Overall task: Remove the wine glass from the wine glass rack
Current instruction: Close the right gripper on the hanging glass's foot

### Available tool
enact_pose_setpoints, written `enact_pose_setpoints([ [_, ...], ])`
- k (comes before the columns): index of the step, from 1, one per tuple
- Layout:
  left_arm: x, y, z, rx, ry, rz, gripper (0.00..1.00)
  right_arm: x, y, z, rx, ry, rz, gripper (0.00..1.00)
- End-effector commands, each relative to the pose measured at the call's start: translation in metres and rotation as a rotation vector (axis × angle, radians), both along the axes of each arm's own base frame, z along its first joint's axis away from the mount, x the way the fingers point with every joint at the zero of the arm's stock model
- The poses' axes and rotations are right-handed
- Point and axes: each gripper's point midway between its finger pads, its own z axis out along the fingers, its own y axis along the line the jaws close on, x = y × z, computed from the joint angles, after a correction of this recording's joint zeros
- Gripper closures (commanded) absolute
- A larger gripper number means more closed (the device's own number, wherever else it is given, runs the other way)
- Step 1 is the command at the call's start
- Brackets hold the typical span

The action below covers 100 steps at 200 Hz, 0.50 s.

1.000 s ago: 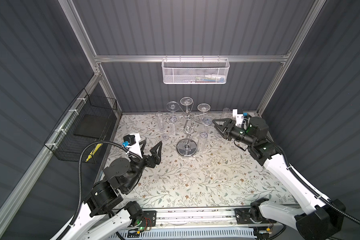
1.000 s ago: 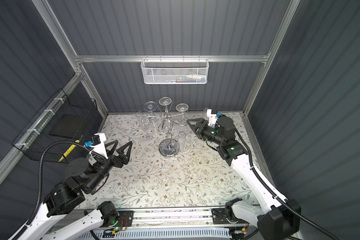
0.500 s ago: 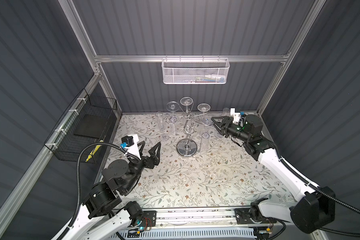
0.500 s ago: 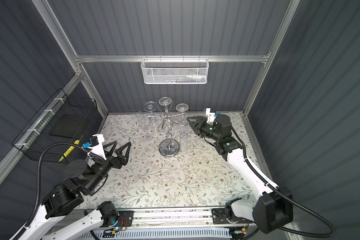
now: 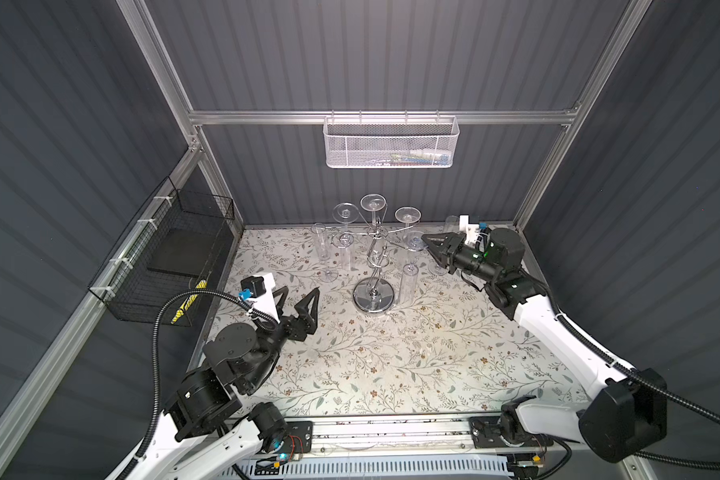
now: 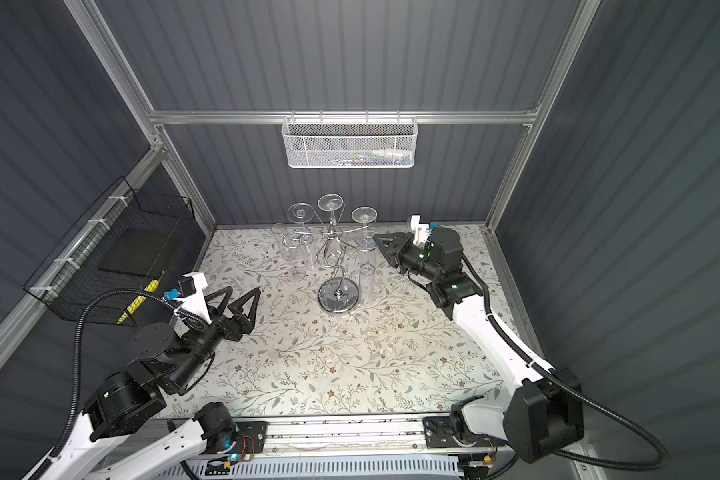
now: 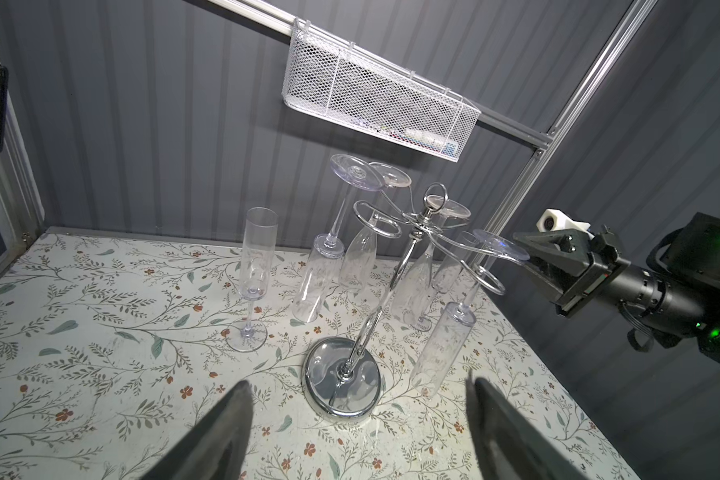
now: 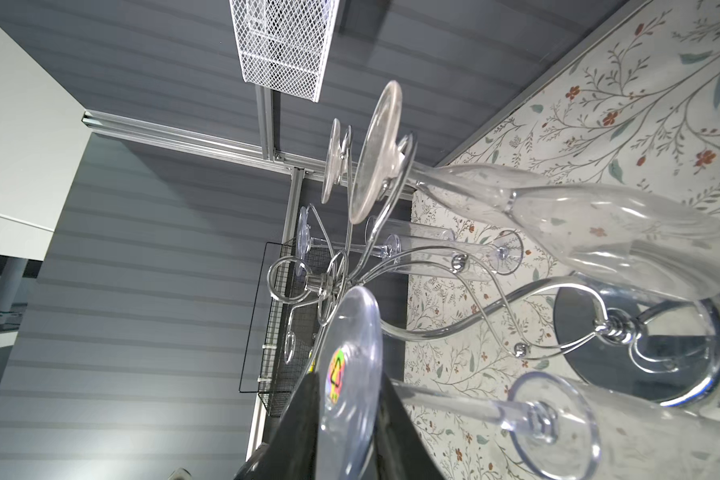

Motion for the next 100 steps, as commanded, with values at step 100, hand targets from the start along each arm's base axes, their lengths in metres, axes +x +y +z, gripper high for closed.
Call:
enact_pose_setpoints([
  [100,0.0012,0.0002,-0.0021,0.000,0.010,0.010,0.18,-0.0024,-0.0021,0.0129,0.024,-0.033,0.023,0.91],
])
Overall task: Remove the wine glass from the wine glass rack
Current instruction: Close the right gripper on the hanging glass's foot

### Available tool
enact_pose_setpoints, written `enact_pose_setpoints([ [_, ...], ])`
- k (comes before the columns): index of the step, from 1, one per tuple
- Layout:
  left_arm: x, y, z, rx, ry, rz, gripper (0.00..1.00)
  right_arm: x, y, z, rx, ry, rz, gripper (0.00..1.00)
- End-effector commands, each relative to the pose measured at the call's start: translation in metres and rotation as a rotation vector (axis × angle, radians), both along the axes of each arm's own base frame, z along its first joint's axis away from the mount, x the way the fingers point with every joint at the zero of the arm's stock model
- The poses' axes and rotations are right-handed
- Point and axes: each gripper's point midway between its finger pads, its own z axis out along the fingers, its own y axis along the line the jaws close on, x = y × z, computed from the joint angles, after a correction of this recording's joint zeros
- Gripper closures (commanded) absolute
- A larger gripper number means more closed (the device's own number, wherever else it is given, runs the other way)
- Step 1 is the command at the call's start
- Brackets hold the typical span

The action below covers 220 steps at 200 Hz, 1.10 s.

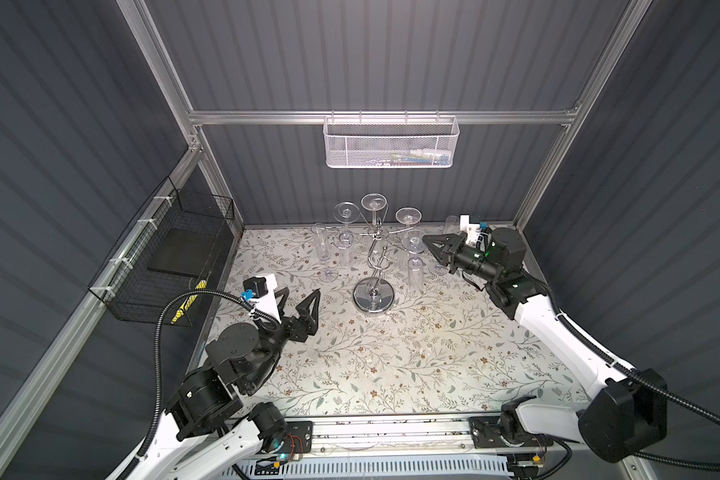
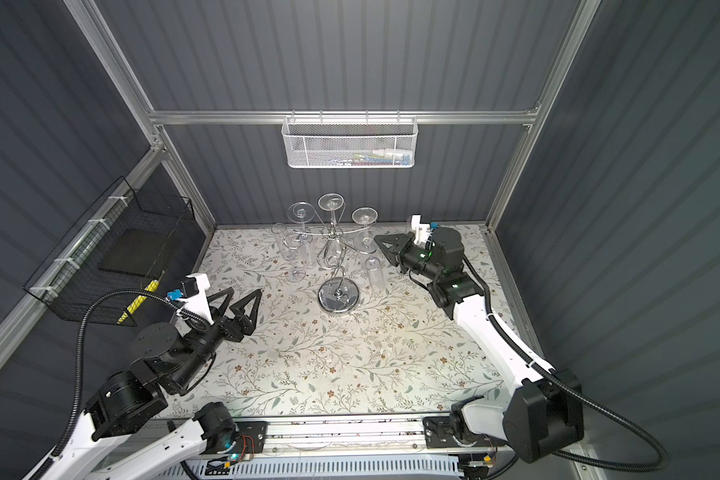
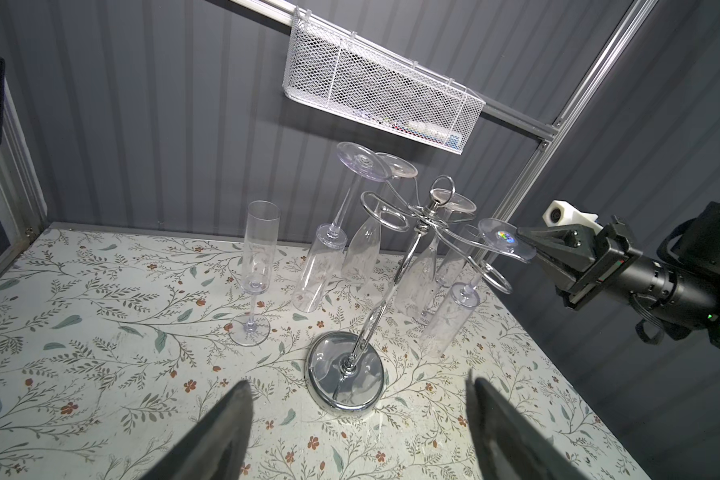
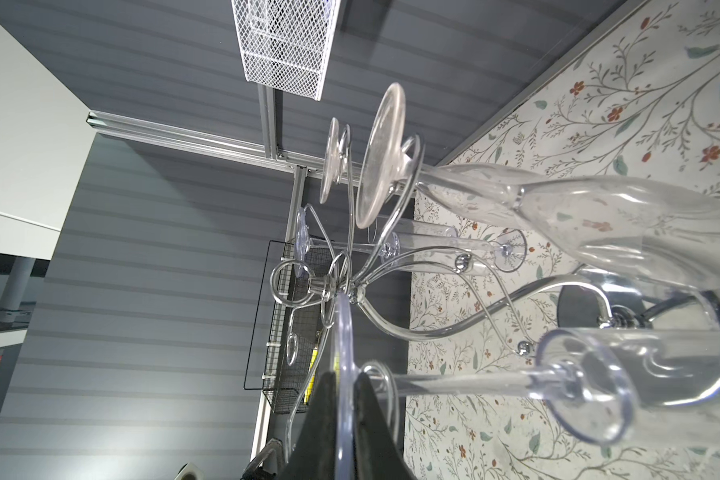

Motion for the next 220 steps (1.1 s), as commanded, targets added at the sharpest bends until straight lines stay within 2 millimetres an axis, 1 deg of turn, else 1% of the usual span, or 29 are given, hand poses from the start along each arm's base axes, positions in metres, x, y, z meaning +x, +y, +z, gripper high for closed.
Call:
enact_pose_setpoints([
  [1,0.001,0.001,0.002,-0.010,0.001,0.011,0.18,-0.002,-0.001,0.013,0.015,-0.042,0.013,0.91],
  [20,0.001,0.001,0.002,-0.011,0.001,0.010,0.18,-0.002,-0.001,0.014,0.021,-0.042,0.016,0.94],
  [46,0.001,0.000,0.004,-0.012,-0.001,0.009,0.18,-0.002,-0.001,0.014,0.037,-0.039,0.020,1.00],
  [108,0.001,0.000,0.003,-0.017,0.002,0.009,0.18,-0.004,-0.003,0.017,0.056,-0.037,0.022,1.00],
  [220,-0.001,0.002,0.003,-0.019,0.002,0.009,0.18,-0.009,-0.007,0.034,0.143,-0.036,0.024,1.00],
])
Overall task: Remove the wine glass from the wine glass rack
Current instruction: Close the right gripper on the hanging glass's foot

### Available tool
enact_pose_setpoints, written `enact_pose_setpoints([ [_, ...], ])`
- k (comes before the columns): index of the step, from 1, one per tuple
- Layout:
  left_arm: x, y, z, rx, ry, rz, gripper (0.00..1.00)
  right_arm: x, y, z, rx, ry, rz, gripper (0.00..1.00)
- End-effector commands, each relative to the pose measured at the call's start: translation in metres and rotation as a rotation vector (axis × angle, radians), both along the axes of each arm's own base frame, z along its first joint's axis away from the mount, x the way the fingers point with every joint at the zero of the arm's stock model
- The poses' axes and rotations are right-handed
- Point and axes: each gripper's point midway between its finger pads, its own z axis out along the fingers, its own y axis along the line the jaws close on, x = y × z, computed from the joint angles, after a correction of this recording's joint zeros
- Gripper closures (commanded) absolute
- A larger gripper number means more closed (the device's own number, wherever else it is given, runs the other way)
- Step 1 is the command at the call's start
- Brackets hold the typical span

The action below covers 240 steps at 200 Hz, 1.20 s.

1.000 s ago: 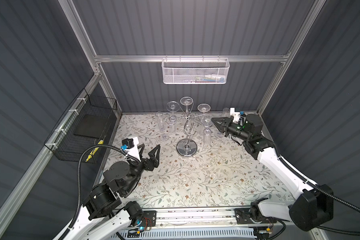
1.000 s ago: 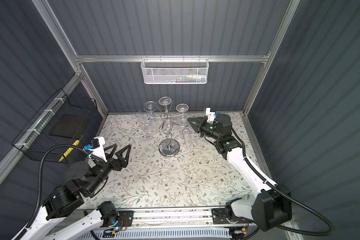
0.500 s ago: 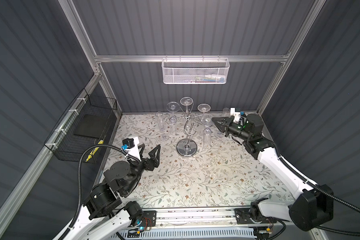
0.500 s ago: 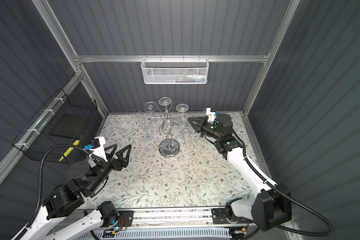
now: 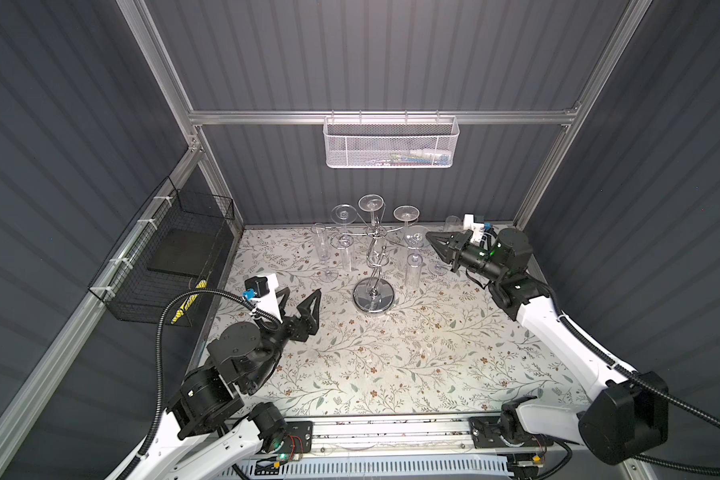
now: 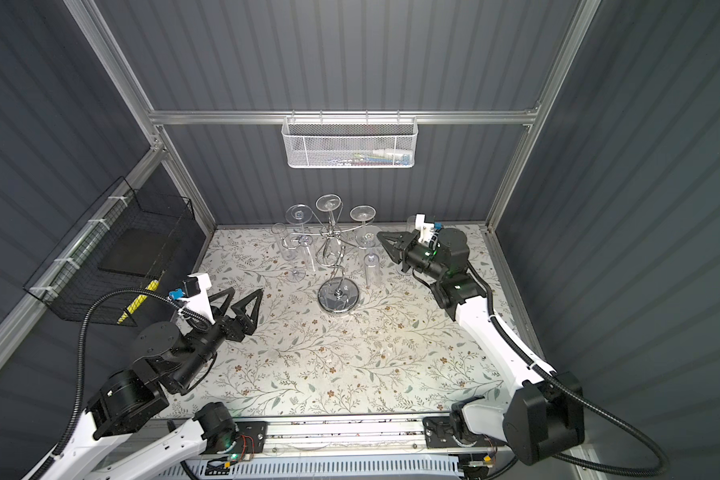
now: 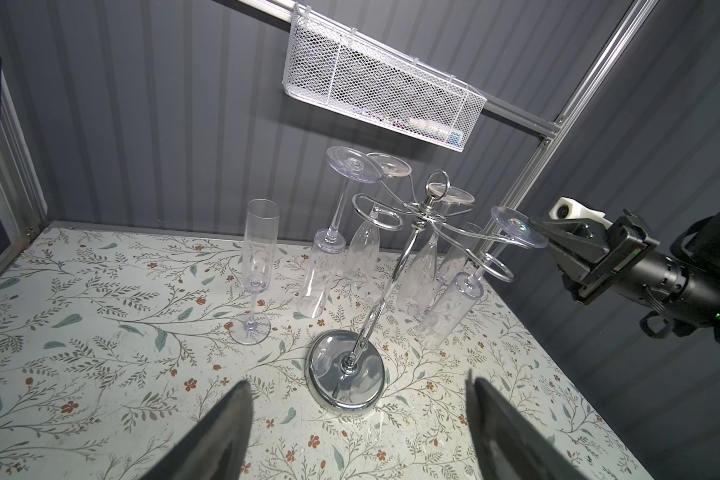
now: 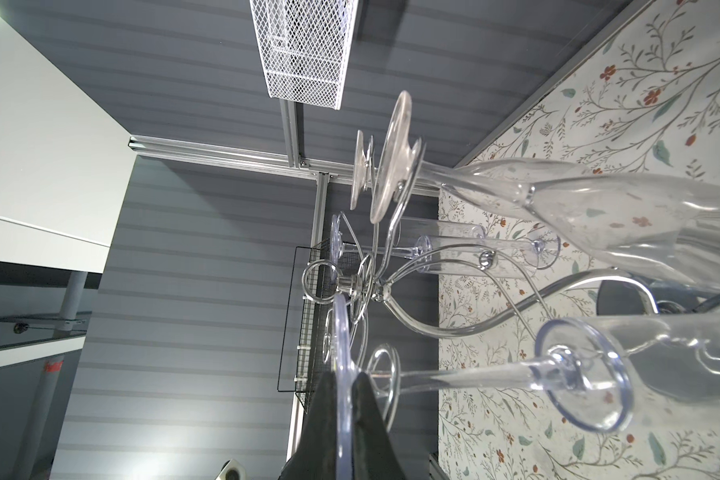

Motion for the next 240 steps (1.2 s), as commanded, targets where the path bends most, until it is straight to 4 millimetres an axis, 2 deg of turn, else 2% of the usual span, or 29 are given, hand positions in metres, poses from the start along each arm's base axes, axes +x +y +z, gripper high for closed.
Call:
enact_pose_setpoints([
  [1,-0.002,0.004,0.004,-0.024,-0.003,0.008,0.18,-0.009,0.000,0.021,0.042,-0.057,0.022,1.00],
  [170,-0.005,0.010,0.002,-0.012,-0.014,0.020,0.18,-0.004,0.002,0.021,0.115,0.022,0.027,1.00],
  [240,-0.005,0.011,0.001,-0.010,-0.017,0.021,0.18,-0.001,0.006,0.034,0.128,0.011,0.035,1.00],
])
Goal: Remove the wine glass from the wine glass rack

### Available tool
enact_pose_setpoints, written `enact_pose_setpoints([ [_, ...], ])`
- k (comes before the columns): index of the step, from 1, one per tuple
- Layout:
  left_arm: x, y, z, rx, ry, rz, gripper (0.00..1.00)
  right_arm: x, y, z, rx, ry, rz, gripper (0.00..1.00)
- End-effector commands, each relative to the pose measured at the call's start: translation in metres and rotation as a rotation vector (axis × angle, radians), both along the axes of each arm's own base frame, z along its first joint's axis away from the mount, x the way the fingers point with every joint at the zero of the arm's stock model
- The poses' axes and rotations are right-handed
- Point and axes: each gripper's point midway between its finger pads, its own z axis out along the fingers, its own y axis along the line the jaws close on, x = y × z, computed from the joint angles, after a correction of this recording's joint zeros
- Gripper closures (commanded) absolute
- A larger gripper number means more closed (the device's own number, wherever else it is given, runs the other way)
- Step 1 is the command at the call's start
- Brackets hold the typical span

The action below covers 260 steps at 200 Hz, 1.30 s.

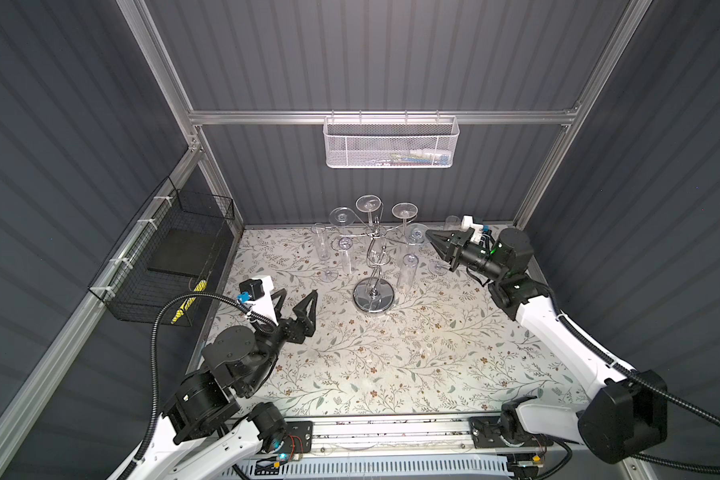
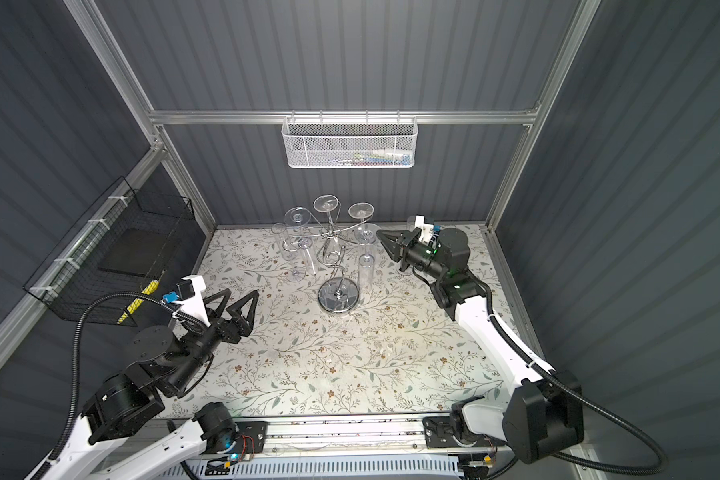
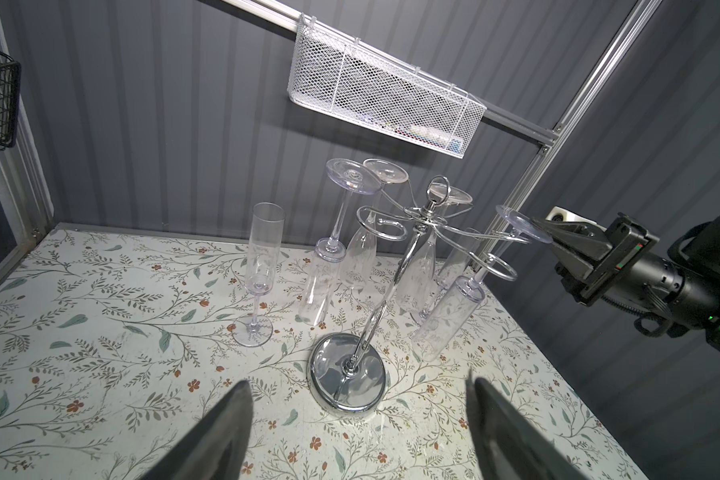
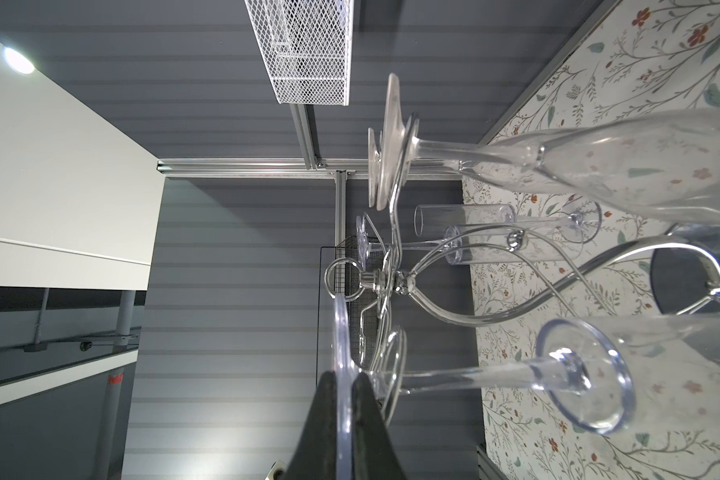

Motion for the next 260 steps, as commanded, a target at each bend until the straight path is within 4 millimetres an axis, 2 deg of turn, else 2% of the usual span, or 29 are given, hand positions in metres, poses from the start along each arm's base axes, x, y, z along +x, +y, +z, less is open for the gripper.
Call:
enact_pose_setpoints([
  [1,-0.001,0.004,-0.001,0.002,-0.005,0.013,0.18,-0.001,0.004,0.027,0.027,-0.073,0.015,1.00],
  [71,-0.003,0.007,0.000,-0.001,-0.007,0.017,0.18,-0.003,0.010,0.034,0.031,-0.069,0.037,1.00],
  [194,-0.006,0.011,-0.003,-0.002,-0.006,0.018,0.18,-0.024,-0.007,0.036,-0.015,-0.071,-0.009,1.00],
  [260,-0.006,0.011,-0.002,-0.007,-0.007,0.016,0.18,-0.033,-0.004,0.040,-0.012,-0.070,0.024,1.00],
])
